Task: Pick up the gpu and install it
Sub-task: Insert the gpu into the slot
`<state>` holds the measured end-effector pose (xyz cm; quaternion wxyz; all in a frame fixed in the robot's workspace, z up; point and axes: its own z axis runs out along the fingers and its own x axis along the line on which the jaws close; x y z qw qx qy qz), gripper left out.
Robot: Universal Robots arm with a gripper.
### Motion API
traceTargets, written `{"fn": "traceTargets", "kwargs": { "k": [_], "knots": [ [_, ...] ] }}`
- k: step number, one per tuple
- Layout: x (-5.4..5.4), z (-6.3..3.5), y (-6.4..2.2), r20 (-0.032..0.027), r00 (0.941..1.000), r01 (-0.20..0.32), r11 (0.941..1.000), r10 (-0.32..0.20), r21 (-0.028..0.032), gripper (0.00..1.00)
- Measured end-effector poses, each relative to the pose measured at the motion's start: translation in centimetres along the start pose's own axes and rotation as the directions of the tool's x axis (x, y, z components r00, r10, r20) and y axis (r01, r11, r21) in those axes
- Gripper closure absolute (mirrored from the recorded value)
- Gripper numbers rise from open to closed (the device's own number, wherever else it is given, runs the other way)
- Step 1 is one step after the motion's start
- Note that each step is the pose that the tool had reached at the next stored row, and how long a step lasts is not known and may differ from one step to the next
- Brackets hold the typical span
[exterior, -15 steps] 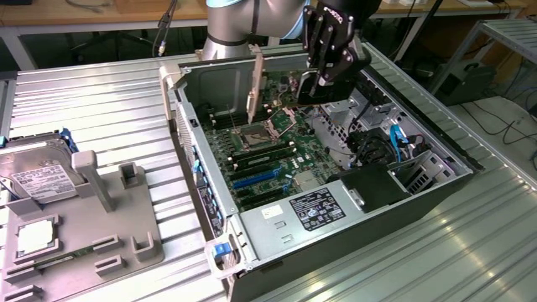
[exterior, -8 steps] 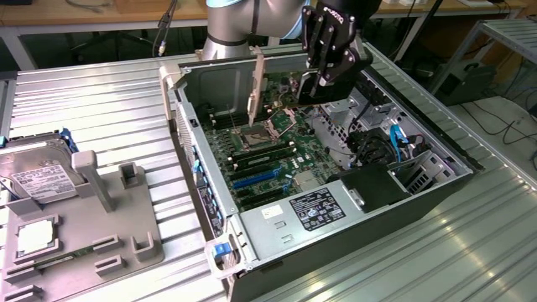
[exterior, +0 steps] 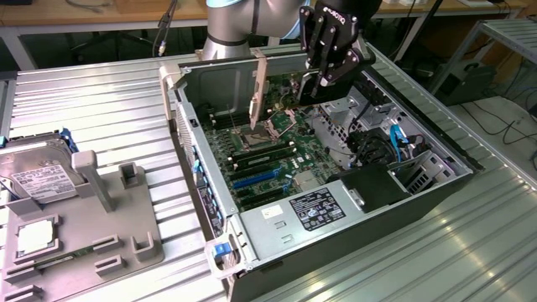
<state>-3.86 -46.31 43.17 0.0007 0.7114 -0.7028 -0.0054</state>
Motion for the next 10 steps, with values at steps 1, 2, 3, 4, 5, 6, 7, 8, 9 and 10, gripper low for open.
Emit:
{"fn": "traceTargets", "kwargs": {
  "k": [1, 2, 3, 4, 5, 6, 7, 8, 9, 10],
  "knots": [
    [0.00, 0.00, 0.00, -0.0001, 1.0000, 0.002, 1.0000, -0.002, 0.0000, 0.72],
    [0.00, 0.00, 0.00, 0.0000, 1.0000, 0.003, 1.0000, -0.003, 0.0000, 0.72],
    [0.00, 0.00, 0.00, 0.0000, 1.0000, 0.003, 1.0000, -0.003, 0.0000, 0.72],
    [0.00, 0.00, 0.00, 0.0000, 1.0000, 0.003, 1.0000, -0.003, 0.0000, 0.72],
    [0.00, 0.00, 0.00, 0.0000, 1.0000, 0.003, 1.0000, -0.003, 0.0000, 0.72],
    [0.00, 0.00, 0.00, -0.0001, 1.0000, 0.003, 1.0000, -0.003, 0.0000, 0.72],
    [0.00, 0.00, 0.00, 0.0000, 1.0000, 0.003, 1.0000, -0.003, 0.0000, 0.72],
    [0.00, 0.00, 0.00, 0.0000, 1.0000, 0.003, 1.0000, -0.003, 0.0000, 0.72],
    [0.00, 0.00, -0.01, 0.0000, 1.0000, 0.003, 1.0000, -0.003, 0.0000, 0.72],
    [-0.02, 0.00, -0.01, 0.0000, 1.0000, 0.003, 1.0000, -0.003, 0.0000, 0.72]
  ]
}}
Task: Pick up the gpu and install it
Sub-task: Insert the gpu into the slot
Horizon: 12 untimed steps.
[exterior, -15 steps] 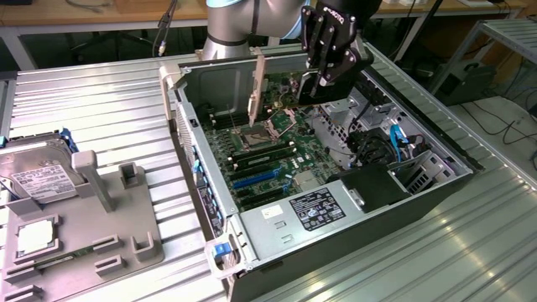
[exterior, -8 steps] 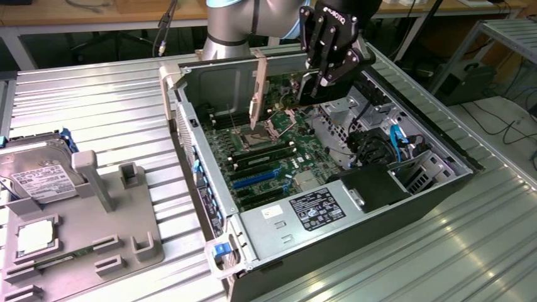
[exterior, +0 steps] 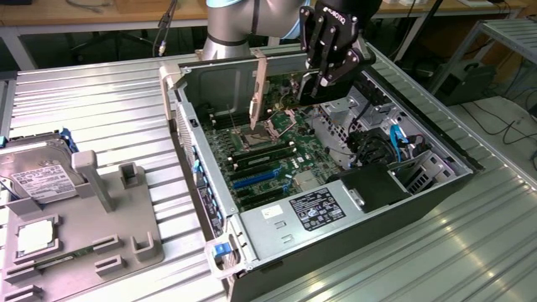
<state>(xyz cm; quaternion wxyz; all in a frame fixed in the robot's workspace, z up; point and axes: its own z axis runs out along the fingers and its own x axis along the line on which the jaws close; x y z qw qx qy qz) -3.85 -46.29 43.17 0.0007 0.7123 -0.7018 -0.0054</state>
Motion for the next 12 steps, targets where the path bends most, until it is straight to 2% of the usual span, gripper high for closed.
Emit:
{"fn": "traceTargets", "kwargs": {
  "k": [4, 12],
  "knots": [
    [0.0, 0.21, -0.01, -0.0001, 1.0000, 0.000, 1.0000, 0.000, -0.0001, 0.72],
    [-0.5, 1.67, -0.02, 0.0000, 1.0000, 0.000, 1.0000, 0.000, 0.0001, 0.72]
  ]
}}
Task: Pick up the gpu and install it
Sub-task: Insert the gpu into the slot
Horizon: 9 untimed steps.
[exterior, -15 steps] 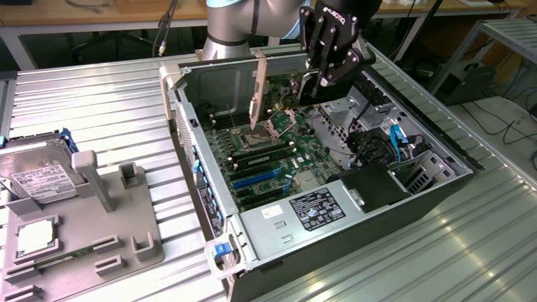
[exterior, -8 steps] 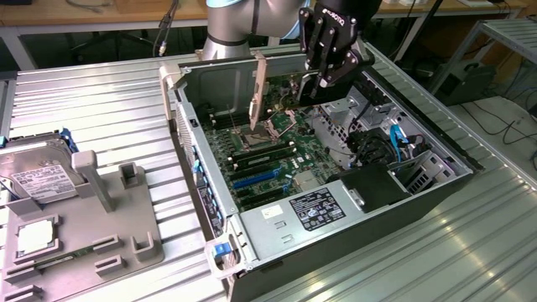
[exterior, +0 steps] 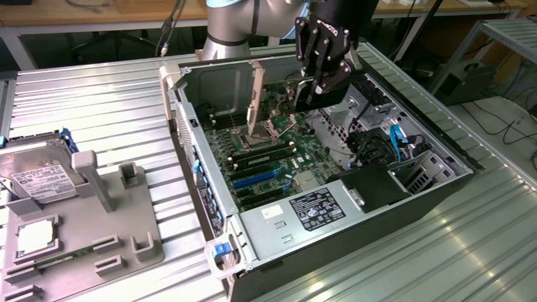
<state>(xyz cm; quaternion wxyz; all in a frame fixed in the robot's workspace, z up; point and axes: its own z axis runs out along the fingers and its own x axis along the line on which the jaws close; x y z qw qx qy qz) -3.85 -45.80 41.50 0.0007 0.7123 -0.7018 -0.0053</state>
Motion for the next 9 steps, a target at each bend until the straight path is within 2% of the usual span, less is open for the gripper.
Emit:
{"fn": "traceTargets", "kwargs": {
  "k": [3, 9],
  "knots": [
    [-1.1, 0.58, -0.02, -0.0002, 1.0000, 0.000, 1.0000, 0.000, -0.0001, 0.72],
    [-1.3, 1.74, 0.01, 0.0001, 0.9999, -0.016, 0.9999, 0.016, 0.0000, 0.72]
  ]
}}
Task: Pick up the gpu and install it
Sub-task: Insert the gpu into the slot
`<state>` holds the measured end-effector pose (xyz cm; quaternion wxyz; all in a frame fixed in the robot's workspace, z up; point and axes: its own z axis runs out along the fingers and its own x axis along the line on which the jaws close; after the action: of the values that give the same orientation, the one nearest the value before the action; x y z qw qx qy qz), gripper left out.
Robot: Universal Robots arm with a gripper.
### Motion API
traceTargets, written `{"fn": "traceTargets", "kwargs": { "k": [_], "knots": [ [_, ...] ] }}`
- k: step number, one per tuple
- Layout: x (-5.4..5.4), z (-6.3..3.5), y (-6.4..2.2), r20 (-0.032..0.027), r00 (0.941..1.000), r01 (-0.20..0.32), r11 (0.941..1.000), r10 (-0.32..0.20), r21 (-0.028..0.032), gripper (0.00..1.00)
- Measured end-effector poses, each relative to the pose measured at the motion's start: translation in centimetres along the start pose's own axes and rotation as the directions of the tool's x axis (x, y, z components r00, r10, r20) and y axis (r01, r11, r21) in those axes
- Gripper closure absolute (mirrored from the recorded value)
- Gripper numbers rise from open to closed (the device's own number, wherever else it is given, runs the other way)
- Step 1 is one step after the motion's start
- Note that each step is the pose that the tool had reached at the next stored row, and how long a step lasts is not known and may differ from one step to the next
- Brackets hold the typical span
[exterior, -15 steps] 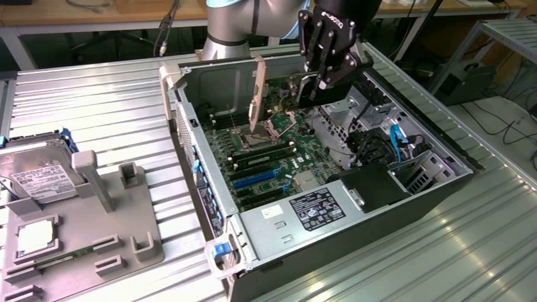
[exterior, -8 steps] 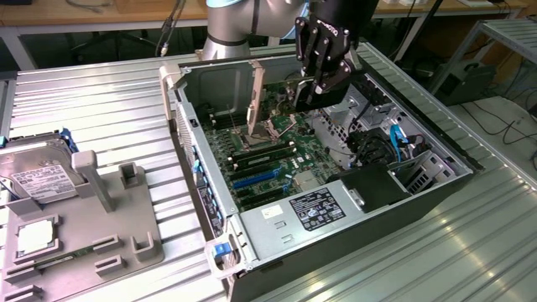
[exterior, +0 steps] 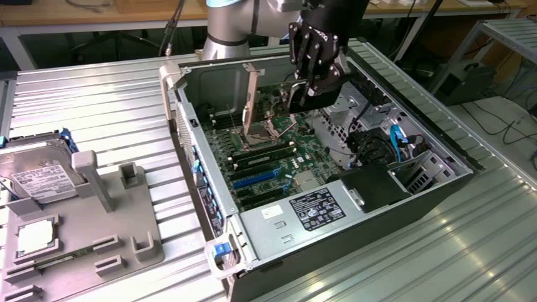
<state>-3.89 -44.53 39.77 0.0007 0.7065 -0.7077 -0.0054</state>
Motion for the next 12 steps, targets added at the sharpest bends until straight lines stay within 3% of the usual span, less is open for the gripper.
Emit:
{"fn": "traceTargets", "kwargs": {
  "k": [12],
  "knots": [
    [0.0, 2.05, 0.22, 0.0006, 0.9998, -0.018, 0.9998, 0.018, 0.0001, 0.72]
  ]
}}
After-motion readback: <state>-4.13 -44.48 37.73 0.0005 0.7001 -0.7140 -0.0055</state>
